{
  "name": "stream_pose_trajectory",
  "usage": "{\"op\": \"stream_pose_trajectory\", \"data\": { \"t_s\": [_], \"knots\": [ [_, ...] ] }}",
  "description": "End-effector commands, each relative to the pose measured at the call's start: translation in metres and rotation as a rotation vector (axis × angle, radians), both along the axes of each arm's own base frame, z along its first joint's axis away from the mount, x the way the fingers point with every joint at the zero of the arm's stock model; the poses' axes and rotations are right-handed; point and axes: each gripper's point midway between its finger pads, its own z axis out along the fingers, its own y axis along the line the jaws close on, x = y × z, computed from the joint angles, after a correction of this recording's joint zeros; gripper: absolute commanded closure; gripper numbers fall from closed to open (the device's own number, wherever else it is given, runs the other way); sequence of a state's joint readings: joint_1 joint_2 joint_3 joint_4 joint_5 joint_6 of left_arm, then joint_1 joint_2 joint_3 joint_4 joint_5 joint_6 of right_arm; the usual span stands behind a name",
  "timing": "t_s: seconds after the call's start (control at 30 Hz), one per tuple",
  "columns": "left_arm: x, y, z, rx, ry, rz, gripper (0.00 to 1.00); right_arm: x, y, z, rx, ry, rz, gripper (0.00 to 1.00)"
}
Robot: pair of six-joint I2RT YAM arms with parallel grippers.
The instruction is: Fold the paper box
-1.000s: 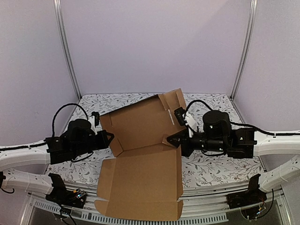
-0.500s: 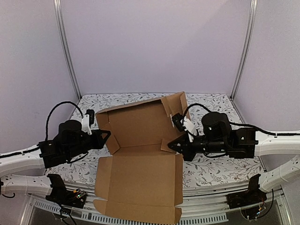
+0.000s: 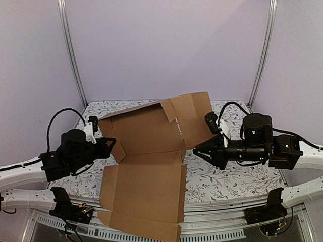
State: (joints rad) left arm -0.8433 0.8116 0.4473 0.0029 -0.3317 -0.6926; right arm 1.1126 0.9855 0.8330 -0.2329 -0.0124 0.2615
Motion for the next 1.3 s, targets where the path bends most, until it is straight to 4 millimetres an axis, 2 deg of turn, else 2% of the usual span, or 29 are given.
{"op": "stream_pose_trajectory", "data": {
  "t_s": [0.0, 0.1, 0.27, 0.33, 0.47, 0.63, 0.9, 1.1, 1.27],
  "knots": [
    [0.006, 0.015, 0.011, -0.028, -0.031, 0.09, 1.0, -0.017, -0.004, 0.011, 0.035, 0.062, 0.035, 0.71],
    [0.009, 0.021, 0.012, -0.019, -0.041, 0.127, 1.0, -0.023, -0.002, 0.014, 0.065, 0.098, 0.031, 0.56],
    [0.011, 0.034, 0.003, 0.024, -0.018, 0.195, 1.0, -0.032, 0.011, 0.014, 0.107, 0.148, 0.025, 0.39],
    [0.011, 0.04, 0.001, 0.029, -0.013, 0.225, 1.0, -0.027, 0.015, 0.007, 0.096, 0.157, -0.02, 0.34],
    [0.013, 0.05, 0.0, 0.047, -0.007, 0.28, 1.0, -0.018, 0.026, -0.004, 0.09, 0.207, -0.087, 0.31],
    [0.014, 0.055, 0.004, 0.061, -0.016, 0.311, 1.0, -0.002, 0.034, -0.026, 0.041, 0.242, -0.19, 0.32],
    [0.014, 0.061, 0.005, 0.075, -0.021, 0.333, 1.0, 0.001, 0.059, -0.051, -0.015, 0.305, -0.194, 0.37],
    [0.014, 0.061, 0.008, 0.067, -0.026, 0.336, 1.0, 0.004, 0.065, -0.072, -0.057, 0.337, -0.218, 0.49],
    [0.012, 0.062, 0.011, 0.055, -0.026, 0.332, 1.0, 0.004, 0.065, -0.08, -0.072, 0.346, -0.221, 0.64]
  ]
}}
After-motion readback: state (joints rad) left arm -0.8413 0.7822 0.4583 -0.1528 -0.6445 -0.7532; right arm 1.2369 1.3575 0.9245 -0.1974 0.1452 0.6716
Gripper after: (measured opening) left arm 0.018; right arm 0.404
